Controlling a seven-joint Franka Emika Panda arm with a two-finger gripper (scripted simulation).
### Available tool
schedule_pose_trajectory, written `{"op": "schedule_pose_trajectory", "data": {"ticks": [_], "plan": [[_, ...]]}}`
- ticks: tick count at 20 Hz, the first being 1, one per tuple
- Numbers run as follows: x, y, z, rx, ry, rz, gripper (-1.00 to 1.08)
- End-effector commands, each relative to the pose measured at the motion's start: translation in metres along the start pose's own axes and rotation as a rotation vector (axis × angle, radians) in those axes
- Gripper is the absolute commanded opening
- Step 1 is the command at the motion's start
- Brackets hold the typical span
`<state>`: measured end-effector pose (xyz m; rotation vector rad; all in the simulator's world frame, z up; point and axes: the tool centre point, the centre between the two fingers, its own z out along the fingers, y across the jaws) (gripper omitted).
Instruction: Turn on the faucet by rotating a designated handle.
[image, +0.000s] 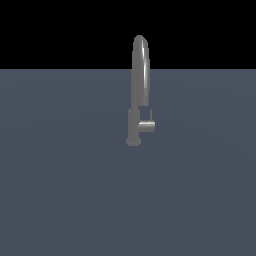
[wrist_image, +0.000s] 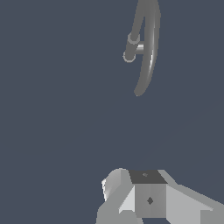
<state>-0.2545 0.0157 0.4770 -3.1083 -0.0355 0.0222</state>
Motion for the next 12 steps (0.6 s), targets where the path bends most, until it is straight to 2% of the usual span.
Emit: {"op": "schedule_pose_trajectory", "data": {"ticks": [1,12], "plan": [[0.000,0.000,0.000,0.000,0.000,0.000,-1.00],[0.017,0.000,0.001,0.035,-0.036,0.037,-1.00]]}}
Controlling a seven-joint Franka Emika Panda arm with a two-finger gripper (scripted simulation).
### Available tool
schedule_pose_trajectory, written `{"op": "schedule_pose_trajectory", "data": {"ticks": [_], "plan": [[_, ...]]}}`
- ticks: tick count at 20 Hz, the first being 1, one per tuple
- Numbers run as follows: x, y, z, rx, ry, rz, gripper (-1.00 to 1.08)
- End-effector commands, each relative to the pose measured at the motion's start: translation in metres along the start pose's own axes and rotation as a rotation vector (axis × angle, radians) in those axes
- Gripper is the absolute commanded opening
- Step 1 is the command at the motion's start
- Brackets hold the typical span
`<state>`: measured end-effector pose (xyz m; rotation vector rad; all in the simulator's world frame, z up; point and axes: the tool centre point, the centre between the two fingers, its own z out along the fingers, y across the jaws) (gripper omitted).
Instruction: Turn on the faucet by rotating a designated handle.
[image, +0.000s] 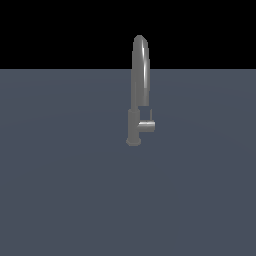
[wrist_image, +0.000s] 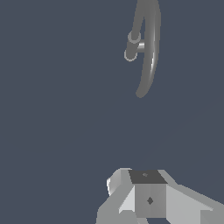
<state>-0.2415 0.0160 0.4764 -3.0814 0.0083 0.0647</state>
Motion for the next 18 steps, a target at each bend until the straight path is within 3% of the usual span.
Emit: {"op": "schedule_pose_trajectory", "data": {"ticks": [1,18], "plan": [[0.007,0.000,0.000,0.015,-0.016,0.016,-1.00],[0.098,0.008,0.013,0.206,-0.208,0.217,-1.00]]}}
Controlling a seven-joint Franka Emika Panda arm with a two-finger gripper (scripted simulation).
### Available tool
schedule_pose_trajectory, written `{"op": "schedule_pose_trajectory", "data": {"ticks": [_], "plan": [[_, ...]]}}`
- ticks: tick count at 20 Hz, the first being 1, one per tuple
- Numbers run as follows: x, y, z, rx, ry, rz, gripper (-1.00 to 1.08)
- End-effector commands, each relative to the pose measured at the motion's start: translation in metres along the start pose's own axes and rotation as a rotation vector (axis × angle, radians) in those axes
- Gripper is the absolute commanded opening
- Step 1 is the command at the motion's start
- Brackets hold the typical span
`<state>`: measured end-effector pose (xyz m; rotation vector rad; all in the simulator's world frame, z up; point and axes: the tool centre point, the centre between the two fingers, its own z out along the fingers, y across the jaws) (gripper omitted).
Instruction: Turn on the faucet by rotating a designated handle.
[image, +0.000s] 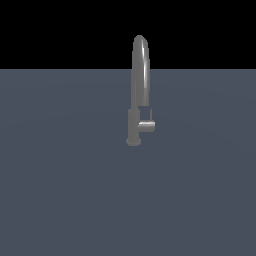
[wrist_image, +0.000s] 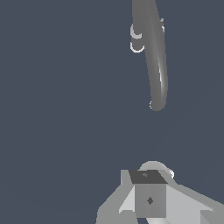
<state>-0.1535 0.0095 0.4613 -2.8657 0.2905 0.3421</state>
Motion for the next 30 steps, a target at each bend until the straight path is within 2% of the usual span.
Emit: {"op": "schedule_pose_trajectory", "data": {"ticks": [1,16,30], "plan": [[0.016,0.000,0.000,0.033,-0.033,0.034,-1.00],[0.109,0.010,0.015,0.235,-0.234,0.241,-1.00],[0.193,0.035,0.050,0.440,-0.438,0.445,-1.00]]}}
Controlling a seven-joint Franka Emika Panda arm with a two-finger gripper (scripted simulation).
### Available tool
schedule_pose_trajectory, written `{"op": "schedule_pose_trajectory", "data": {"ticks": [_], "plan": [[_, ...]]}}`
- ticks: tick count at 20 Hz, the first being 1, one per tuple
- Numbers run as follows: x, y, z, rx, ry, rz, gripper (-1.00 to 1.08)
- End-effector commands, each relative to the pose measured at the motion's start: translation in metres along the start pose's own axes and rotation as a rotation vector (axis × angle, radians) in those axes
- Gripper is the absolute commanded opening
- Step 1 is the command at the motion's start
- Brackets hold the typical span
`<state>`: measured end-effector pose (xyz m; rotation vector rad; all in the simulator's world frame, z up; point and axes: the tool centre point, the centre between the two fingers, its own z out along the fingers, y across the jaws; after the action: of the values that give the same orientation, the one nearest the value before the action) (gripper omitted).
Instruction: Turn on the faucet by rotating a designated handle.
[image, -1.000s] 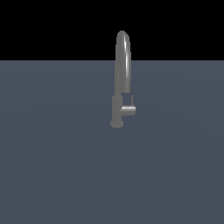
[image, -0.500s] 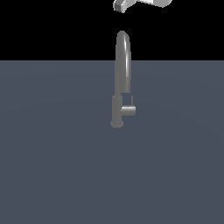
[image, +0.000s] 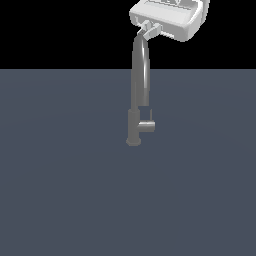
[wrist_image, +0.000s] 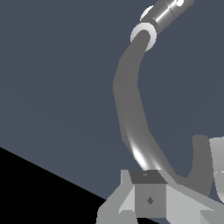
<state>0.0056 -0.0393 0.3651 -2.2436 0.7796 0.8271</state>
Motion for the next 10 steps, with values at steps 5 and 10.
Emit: {"op": "schedule_pose_trajectory", "data": {"ticks": [5,10], "plan": [[0.047,0.002,0.002,0.104,-0.104,0.102,-1.00],[0.085,0.007,0.008,0.190,-0.190,0.188,-1.00]]}}
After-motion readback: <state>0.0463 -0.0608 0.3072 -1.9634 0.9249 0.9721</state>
